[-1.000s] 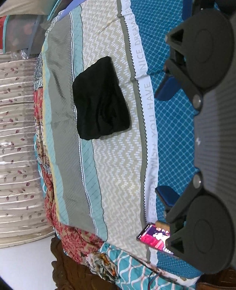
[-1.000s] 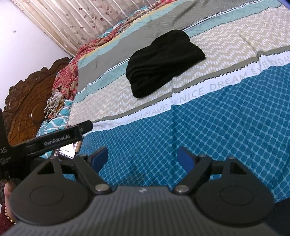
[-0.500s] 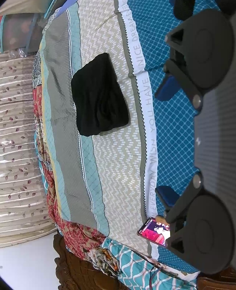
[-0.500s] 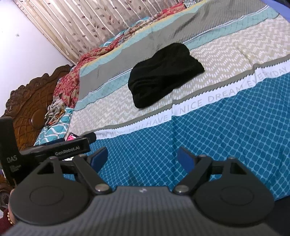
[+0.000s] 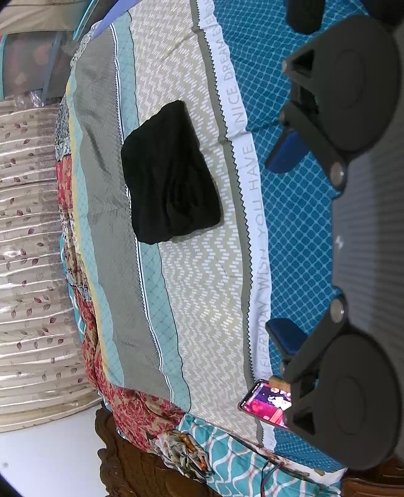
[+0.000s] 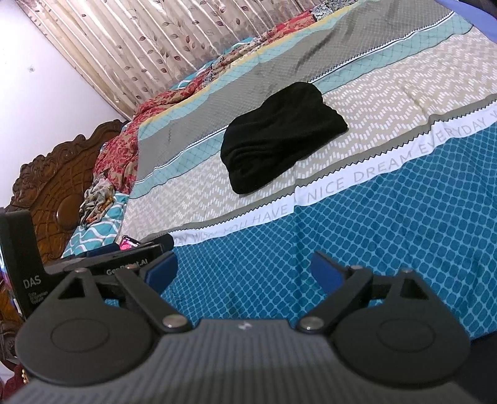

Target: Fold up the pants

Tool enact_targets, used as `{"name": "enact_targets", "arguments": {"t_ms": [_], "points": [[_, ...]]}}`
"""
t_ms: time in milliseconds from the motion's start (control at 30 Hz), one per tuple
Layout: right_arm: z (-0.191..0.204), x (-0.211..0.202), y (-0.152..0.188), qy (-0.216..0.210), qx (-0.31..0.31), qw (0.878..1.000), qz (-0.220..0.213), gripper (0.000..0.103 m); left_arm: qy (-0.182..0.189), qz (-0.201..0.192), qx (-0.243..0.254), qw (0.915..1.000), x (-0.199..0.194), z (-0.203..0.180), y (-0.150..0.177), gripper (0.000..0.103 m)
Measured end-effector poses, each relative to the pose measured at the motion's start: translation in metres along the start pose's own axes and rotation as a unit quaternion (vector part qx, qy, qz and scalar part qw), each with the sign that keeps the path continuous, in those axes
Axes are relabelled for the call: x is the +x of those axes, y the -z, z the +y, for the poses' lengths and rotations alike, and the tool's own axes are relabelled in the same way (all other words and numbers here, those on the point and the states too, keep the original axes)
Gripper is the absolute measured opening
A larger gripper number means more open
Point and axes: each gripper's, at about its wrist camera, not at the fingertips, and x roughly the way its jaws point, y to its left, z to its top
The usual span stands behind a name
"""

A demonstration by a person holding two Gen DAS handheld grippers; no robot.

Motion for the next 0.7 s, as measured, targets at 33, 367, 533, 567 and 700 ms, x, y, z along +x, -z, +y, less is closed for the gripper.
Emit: {"name": "enact_targets", "arguments": {"t_ms": [33,367,533,567,700], "points": [[0.000,0.000,0.000,0.000,0.000,1.000,0.000,0.094,0.003,0.002,0.000,1.0000,0.000,0.000,0.000,0.103],[-0.002,0.001,0.003,0.004,0.005,1.000,0.003,0.094,0.016,0.002,-0.001,0.9999,-0.002,-0.006,0.004,0.103],[-0.002,0.001,0.003,0.005,0.006,1.000,0.003,0.094,0.011,-0.011,-0.005,0.9999,-0.005,-0.005,0.002,0.103],[-0.002,0.001,0.003,0.005,0.005,1.000,0.003,0.094,0.010,-0.014,-0.008,0.9998,-0.007,-0.005,0.001,0.103],[-0.001,0.002,0.004,0.005,0.003,1.000,0.003,0.094,0.015,-0.035,-0.028,0.9989,-0.014,0.001,-0.001,0.103]]}}
